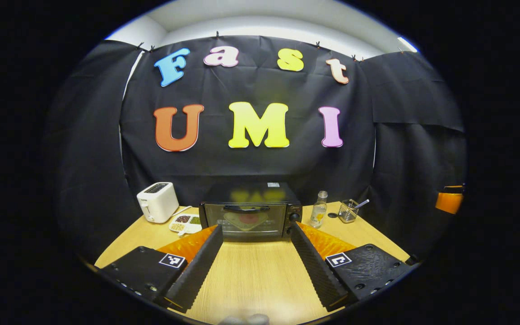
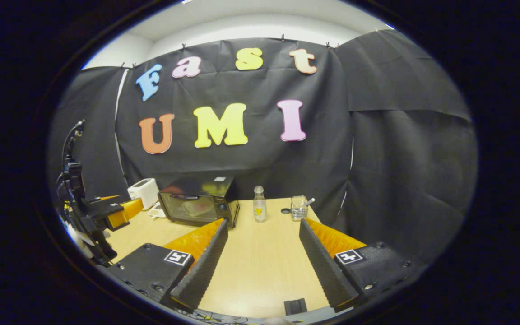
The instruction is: Open the electric oven with the left hand, put the food in, and close the electric oven.
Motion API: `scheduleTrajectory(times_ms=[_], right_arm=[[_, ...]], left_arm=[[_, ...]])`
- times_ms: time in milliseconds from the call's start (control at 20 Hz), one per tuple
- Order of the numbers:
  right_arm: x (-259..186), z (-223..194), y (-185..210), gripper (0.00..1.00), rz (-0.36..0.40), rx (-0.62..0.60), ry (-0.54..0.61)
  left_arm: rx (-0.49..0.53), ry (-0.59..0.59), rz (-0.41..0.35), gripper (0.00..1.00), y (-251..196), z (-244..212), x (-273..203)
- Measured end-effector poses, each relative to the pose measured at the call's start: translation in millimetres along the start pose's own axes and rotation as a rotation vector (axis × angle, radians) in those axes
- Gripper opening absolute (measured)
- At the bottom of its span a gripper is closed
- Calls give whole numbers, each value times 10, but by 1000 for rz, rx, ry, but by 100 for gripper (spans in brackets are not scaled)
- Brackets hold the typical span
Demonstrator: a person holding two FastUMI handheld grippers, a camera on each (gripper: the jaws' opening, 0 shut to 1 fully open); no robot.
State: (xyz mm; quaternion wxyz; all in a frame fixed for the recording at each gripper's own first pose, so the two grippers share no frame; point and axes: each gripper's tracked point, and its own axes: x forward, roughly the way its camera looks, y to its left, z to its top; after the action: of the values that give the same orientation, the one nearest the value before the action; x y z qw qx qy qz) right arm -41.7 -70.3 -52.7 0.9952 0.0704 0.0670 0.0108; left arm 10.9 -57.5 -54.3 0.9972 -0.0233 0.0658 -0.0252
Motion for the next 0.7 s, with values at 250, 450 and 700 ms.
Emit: scheduleTrajectory(times_ms=[250, 450, 700], right_arm=[[-476, 399, -215, 100, 41, 12, -146], [-680, 538, -271, 96, 49, -21, -219], [-761, 448, -130, 96, 59, -19, -202]], left_arm=[[55, -67, 70, 96, -111, 280, -883], [60, -98, 105, 96, -125, 442, -1378], [60, -137, 108, 96, -15, 671, -1478]])
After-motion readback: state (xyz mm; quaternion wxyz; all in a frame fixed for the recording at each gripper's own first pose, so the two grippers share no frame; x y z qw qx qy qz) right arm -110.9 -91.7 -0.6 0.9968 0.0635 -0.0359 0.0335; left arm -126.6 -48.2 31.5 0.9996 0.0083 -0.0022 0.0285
